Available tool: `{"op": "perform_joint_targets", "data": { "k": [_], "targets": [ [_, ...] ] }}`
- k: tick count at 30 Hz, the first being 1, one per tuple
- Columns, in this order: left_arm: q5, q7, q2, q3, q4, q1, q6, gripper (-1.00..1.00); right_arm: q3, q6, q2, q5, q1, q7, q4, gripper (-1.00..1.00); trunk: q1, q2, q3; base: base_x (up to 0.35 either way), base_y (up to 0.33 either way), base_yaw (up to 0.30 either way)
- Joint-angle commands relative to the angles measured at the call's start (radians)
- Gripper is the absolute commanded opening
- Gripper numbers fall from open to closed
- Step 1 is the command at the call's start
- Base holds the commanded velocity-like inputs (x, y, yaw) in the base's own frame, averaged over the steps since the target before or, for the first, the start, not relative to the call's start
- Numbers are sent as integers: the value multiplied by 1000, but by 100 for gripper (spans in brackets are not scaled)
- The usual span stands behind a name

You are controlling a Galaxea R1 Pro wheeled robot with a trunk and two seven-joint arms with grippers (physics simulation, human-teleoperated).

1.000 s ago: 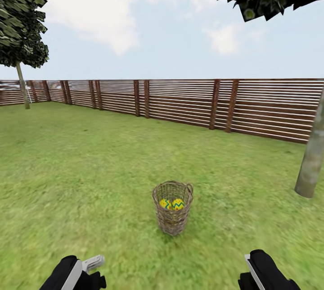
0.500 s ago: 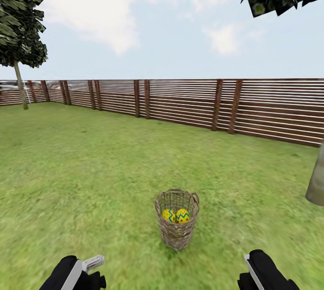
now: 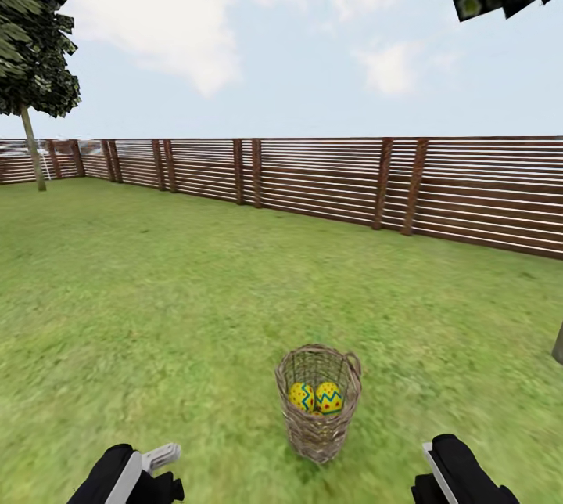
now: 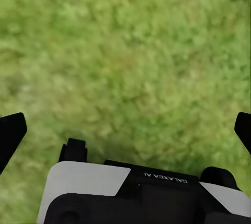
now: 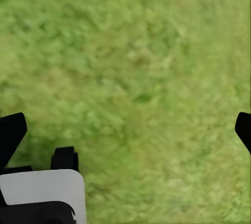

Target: Take the three Easter eggs out of the wicker basket on the lawn in the garden, then place them on the lawn next to a single tree (choose any tree) so that all three eggs are next to the same tree and none are left in the basket.

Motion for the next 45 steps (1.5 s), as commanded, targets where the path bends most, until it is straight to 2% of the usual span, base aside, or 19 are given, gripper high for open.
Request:
{"op": "perform_joint_targets", "data": {
  "k": [1,9,16,28,45],
  "targets": [
    [11,9,0,1,-1,0,3,100,1,5,0,7,-1,3,-1,100,0,-1,-1,213,258,0],
    [11,11,0,0,-1,0,3,100,4,2,1,8,-1,3,0,100,0,-1,-1,164,294,6],
    [10,11,-1,-3,-1,0,3,100,3,-1,1,9,-1,-1,1,100,0,-1,-1,145,228,225],
    [11,10,-2,-2,-1,0,3,100,3,-1,1,8,0,0,4,100,0,-1,-1,33,15,262],
    [14,8,0,2,-2,0,3,100,3,0,1,8,-1,0,4,100,0,-1,-1,324,3,33]
  ]
}}
